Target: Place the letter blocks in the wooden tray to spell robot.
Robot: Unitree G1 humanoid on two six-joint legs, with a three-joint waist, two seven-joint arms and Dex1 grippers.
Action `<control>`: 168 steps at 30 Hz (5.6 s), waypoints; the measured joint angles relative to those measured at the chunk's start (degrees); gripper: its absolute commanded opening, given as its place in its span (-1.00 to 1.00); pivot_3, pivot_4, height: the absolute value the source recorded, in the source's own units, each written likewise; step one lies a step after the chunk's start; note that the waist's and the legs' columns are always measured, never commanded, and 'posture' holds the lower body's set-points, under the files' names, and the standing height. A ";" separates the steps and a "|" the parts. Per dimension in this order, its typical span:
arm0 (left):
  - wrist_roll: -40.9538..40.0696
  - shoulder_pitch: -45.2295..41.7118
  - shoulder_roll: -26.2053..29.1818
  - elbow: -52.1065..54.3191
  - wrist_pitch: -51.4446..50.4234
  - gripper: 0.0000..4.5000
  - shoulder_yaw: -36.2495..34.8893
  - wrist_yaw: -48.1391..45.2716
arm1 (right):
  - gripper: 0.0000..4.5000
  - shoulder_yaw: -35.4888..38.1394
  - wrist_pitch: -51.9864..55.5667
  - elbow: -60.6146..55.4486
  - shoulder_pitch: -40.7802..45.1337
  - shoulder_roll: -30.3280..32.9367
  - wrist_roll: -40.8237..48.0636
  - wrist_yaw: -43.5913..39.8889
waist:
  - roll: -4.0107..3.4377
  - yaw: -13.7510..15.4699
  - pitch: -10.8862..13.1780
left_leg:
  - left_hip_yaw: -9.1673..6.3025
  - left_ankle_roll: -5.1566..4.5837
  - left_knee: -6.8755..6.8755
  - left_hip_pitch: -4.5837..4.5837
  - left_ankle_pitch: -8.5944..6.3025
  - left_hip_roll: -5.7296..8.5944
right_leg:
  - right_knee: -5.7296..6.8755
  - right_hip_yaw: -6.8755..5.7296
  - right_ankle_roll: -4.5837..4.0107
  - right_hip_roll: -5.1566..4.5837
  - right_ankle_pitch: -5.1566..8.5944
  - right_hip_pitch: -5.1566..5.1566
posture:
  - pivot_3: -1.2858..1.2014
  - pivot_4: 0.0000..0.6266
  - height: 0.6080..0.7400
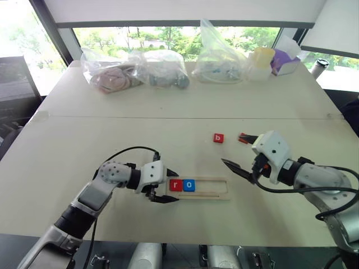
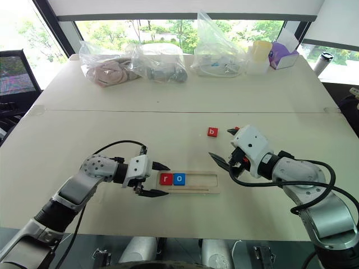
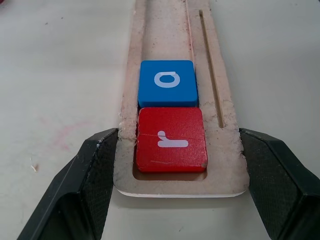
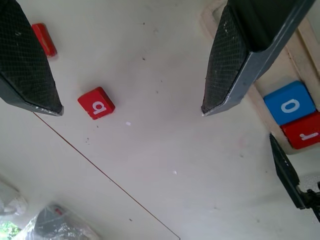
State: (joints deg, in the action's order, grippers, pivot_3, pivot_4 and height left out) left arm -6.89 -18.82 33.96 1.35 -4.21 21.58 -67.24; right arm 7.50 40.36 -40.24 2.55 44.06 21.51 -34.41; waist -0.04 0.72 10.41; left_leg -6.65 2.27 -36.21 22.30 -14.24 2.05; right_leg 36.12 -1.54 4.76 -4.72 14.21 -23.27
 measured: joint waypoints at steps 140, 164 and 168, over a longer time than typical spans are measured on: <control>-27.45 5.47 5.40 19.31 -25.92 1.00 -22.85 12.14 | -0.50 -9.48 43.27 23.49 23.79 22.58 74.89 63.18 | 0.12 -1.44 0.39 | 0.54 -0.27 0.64 0.13 -0.13 -2.05 | 0.13 0.01 -1.66 2.02 -0.26 -1.16 | 0.03 -0.52 1.00; -27.17 1.22 6.55 14.97 -26.53 1.00 -22.38 9.81 | -0.50 -18.31 2.53 4.34 5.81 23.98 90.72 91.67 | 0.40 -1.27 0.58 | 0.54 -0.36 0.20 0.26 -0.20 -2.06 | 0.07 0.11 -1.69 2.04 -0.10 -1.05 | 0.03 -0.52 1.00; -26.15 0.12 6.56 13.27 -26.29 1.00 -22.31 9.81 | -0.50 -18.37 1.29 3.62 5.70 21.99 90.74 94.71 | 0.40 -1.29 0.58 | 0.53 -0.36 0.19 0.25 -0.20 -2.06 | 0.08 0.11 -1.80 2.05 -0.17 -1.05 | 0.03 -0.52 1.00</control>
State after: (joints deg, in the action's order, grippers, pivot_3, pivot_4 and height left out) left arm -33.03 -18.70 40.52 14.62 -30.51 -0.73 -57.43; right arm -10.88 41.65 -36.62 8.25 66.05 112.25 60.30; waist 0.36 -0.57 10.99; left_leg -6.12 1.92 -36.02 22.55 -14.45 -0.01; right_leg 36.20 -1.42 2.96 -2.67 14.04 -24.32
